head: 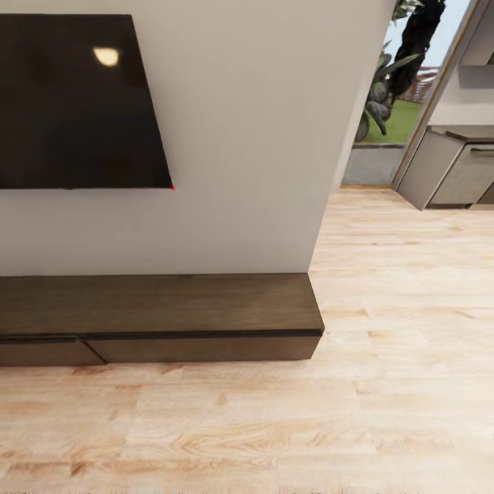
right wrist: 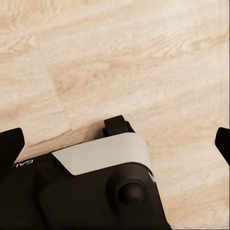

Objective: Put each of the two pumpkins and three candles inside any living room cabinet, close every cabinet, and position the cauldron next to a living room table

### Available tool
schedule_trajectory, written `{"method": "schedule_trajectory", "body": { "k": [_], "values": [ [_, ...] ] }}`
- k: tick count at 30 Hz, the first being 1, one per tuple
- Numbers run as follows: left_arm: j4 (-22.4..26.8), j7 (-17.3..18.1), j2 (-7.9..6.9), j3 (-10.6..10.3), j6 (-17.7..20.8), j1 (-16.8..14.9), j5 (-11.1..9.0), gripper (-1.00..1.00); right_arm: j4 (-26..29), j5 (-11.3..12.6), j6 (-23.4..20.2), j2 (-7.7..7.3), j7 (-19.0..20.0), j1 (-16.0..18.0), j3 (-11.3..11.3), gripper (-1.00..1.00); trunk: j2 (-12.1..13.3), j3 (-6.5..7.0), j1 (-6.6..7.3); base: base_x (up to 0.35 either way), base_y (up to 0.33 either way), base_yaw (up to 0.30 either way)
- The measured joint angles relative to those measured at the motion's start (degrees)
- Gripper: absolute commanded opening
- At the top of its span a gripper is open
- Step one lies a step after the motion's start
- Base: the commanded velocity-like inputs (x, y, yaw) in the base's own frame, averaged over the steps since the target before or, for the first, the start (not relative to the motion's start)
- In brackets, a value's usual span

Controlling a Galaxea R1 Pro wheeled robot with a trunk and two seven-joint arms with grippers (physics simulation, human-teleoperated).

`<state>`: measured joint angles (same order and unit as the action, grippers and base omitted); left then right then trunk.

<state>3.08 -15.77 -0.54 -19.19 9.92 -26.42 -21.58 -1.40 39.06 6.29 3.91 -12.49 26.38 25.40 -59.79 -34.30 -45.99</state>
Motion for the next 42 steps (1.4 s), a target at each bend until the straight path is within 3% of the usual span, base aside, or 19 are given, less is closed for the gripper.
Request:
{"method": "schedule_trajectory", "body": {
  "k": [7,14,21,33,42],
  "values": [
    [-0.06,0.60,-0.53,0.07,-2.75,2.86,-0.18,1.00,-1.11,0.14,0.92,-0.01,-0.01,-1.56,0.01,1.00,2.81,0.66,1.54,0.000,0.000,0.000],
    [-1.95,0.59,-1.25,0.01,-7.53,3.73,-0.15,1.00,-1.13,0.04,1.07,-0.01,-0.01,-2.56,0.02,1.00,5.62,1.31,3.08,0.000,0.000,0.000],
    [-2.13,0.58,-1.46,0.01,-8.07,4.19,-0.20,1.00,-1.12,0.02,2.57,-0.01,0.00,-2.64,0.00,1.00,8.43,1.96,4.61,0.000,0.000,0.000],
    [-2.13,0.58,-1.47,0.00,-8.13,4.78,-0.17,1.00,-1.12,0.02,2.99,-0.01,-0.02,-2.64,0.00,1.00,8.44,1.23,4.62,0.000,0.000,0.000],
    [-2.13,0.58,-1.39,0.00,-8.11,5.51,-0.20,1.00,-1.19,0.07,3.11,-0.01,-0.03,-3.39,-0.03,1.00,12.04,2.82,6.59,0.000,0.000,0.000]
  ]
}}
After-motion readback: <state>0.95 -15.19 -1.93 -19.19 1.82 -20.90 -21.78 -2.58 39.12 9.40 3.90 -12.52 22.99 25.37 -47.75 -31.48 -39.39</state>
